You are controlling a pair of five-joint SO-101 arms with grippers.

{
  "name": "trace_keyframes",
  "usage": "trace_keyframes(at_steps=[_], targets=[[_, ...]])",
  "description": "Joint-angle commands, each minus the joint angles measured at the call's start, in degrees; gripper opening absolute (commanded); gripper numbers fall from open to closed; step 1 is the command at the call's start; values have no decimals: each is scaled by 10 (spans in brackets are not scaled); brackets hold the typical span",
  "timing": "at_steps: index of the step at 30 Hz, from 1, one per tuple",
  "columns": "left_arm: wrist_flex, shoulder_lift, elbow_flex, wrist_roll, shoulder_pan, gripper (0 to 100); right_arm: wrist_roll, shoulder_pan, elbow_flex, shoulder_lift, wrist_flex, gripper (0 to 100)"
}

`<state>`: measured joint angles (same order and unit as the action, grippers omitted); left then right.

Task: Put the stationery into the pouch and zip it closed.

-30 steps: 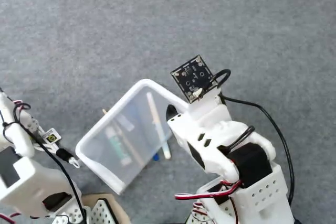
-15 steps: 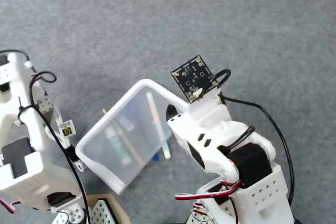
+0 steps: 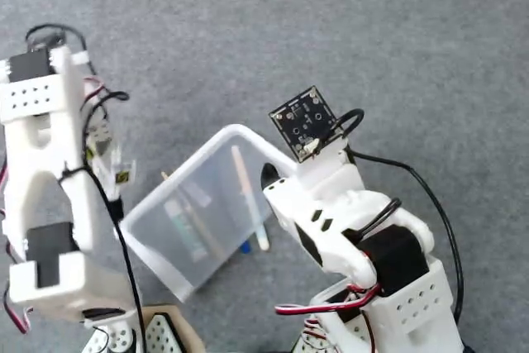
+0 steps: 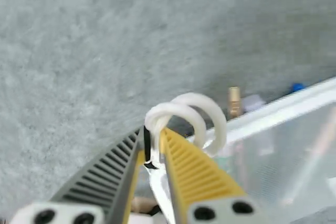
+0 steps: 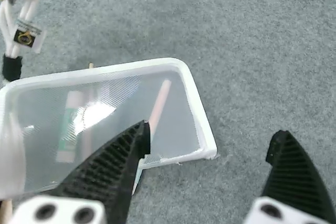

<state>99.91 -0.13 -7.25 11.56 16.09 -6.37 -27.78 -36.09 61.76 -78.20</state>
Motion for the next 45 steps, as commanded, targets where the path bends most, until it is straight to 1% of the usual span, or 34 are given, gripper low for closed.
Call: trace_keyframes(at_steps=[1, 5, 7, 12, 18, 21, 25, 34, 36, 39, 41, 45], targets=[[10, -68, -50, 56, -56, 26, -4, -4, 2, 6, 14, 361], [10, -102, -74, 98, -98, 26, -4, -5, 4, 6, 17, 361], [10, -113, -83, 110, -116, 26, -4, -6, 4, 6, 37, 361], [10, -144, -102, 113, -167, 26, -4, -7, 6, 6, 98, 361], [10, -215, -116, 113, -255, 26, -3, -8, 7, 6, 172, 361], [9, -247, -135, 113, -288, 27, -4, -26, 4, 6, 217, 361], [9, -266, -175, 110, -300, 27, -7, -48, 6, 6, 244, 361], [9, -272, -217, 112, -305, 27, -2, -65, 7, 30, 246, 361], [9, -273, -219, 112, -312, 27, 27, -86, 9, 57, 246, 361], [9, -273, -219, 110, -360, 27, 98, -112, 30, 98, 246, 361], [9, -275, -219, 109, -384, 27, 140, -115, 51, 115, 243, 361], [9, -308, -230, 108, -399, 27, 181, -117, 61, 138, 214, 361]])
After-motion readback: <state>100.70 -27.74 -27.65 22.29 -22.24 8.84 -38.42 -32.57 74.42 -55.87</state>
